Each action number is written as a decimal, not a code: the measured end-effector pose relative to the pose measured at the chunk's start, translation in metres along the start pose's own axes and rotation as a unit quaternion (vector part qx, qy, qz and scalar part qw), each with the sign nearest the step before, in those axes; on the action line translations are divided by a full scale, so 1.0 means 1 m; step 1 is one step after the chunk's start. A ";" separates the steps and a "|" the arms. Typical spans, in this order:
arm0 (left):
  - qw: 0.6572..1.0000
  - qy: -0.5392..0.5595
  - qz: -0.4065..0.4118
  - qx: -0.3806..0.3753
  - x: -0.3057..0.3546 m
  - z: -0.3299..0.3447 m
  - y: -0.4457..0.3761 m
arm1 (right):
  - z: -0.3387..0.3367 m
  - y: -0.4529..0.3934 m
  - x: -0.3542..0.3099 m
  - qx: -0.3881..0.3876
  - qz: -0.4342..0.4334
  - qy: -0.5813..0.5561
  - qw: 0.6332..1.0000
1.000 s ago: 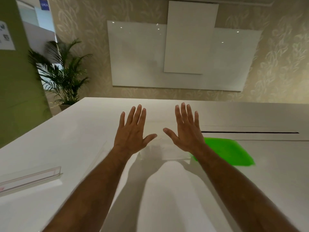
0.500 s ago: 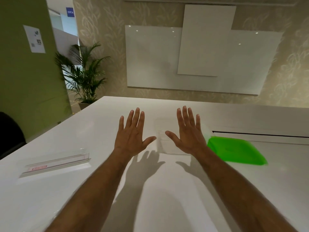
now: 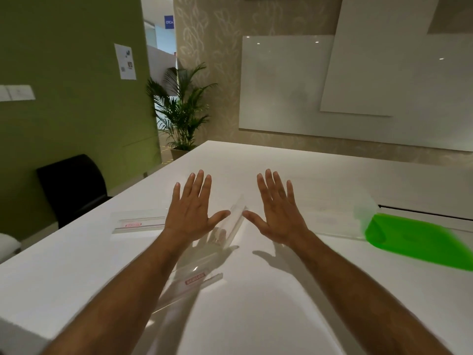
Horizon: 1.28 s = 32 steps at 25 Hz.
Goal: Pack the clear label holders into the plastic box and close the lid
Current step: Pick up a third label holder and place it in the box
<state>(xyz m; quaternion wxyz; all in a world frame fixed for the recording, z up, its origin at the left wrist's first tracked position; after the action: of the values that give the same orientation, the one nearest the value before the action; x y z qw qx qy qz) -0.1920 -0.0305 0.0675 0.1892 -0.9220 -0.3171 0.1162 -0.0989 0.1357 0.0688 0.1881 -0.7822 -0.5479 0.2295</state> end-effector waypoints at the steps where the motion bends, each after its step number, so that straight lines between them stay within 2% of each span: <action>1: 1.000 0.006 -0.005 -0.010 -0.005 -0.001 0.007 | 0.003 0.004 -0.013 -0.012 -0.016 -0.023 1.000; 3: 0.999 0.032 -0.013 -0.035 -0.010 -0.004 0.022 | 0.006 0.015 -0.041 -0.060 -0.055 -0.092 0.992; 7: 0.988 0.136 -0.019 -0.070 -0.011 -0.016 0.053 | 0.006 0.046 -0.089 -0.200 -0.100 -0.197 0.955; 10: 0.970 0.212 -0.033 -0.116 -0.008 -0.021 0.080 | 0.010 0.066 -0.110 -0.253 -0.134 -0.214 0.934; 13: 0.956 0.231 -0.037 -0.179 0.000 -0.020 0.106 | 0.019 0.077 -0.118 -0.280 -0.150 -0.226 0.921; 17: 0.950 0.218 -0.031 -0.223 0.006 -0.011 0.124 | 0.025 0.078 -0.115 -0.297 -0.119 -0.277 0.906; 23: 0.951 0.256 -0.031 -0.172 0.009 -0.015 0.112 | 0.017 0.073 -0.094 -0.277 -0.056 -0.346 0.894; 26: 0.934 0.327 -0.038 -0.137 0.014 -0.013 0.098 | 0.009 0.071 -0.070 -0.239 -0.016 -0.378 0.894; 32: 0.913 0.390 -0.041 -0.111 0.017 -0.015 0.080 | -0.017 0.085 -0.062 -0.172 -0.124 -0.350 0.912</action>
<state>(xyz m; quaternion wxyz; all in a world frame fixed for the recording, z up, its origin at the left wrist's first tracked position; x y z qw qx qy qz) -0.1309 -0.0823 0.0461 0.1985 -0.8953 -0.2668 -0.2964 -0.0424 0.0484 0.0455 -0.1263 -0.5976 -0.7022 0.3657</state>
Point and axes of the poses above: each hand's wrist, its own y-axis away from the middle knuckle, its own z-axis out of the palm, x = y × z, the point moved 10 cm from there along -y, towards the middle knuckle, and after that the axes turned 13 degrees about z, right-handed, at the moved point
